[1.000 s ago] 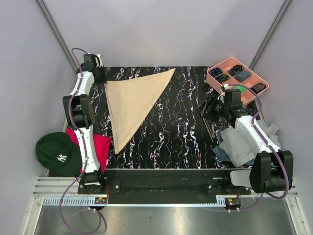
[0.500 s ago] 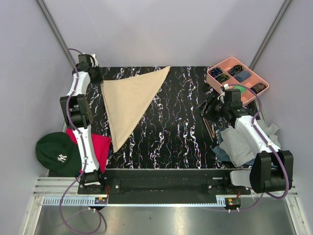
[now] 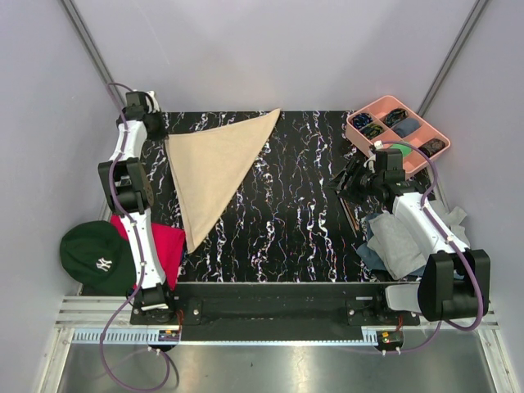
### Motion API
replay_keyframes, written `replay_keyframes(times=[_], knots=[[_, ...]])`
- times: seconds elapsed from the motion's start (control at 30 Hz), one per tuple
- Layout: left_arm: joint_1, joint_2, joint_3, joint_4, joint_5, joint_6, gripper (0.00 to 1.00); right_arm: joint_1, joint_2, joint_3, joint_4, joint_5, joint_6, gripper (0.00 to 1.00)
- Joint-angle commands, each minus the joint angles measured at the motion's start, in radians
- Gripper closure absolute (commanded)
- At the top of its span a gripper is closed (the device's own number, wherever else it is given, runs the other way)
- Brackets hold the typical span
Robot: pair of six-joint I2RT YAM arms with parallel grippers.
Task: Fold the napkin, place the utensils inside, and roll it up
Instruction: Fold the napkin
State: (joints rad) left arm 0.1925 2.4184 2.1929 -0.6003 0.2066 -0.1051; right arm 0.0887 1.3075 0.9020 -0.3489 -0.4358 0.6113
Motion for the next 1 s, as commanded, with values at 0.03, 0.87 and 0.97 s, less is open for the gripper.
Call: replay_keyframes(times=[0.03,0.87,0.97], knots=[[0.019,-0.008,0.044,0.027,0.024,0.001,1.00,-0.004,-0.001,0.008,0.011,-0.004,0.008,0.37],[0.045,-0.073,0.068,0.011,0.091,-0.028,1.00,-0.004,-0.008,-0.008,0.011,-0.009,0.010,0.37],[0.047,-0.077,0.076,0.011,0.097,-0.034,1.00,-0.006,-0.017,-0.012,0.010,-0.007,0.010,0.37]])
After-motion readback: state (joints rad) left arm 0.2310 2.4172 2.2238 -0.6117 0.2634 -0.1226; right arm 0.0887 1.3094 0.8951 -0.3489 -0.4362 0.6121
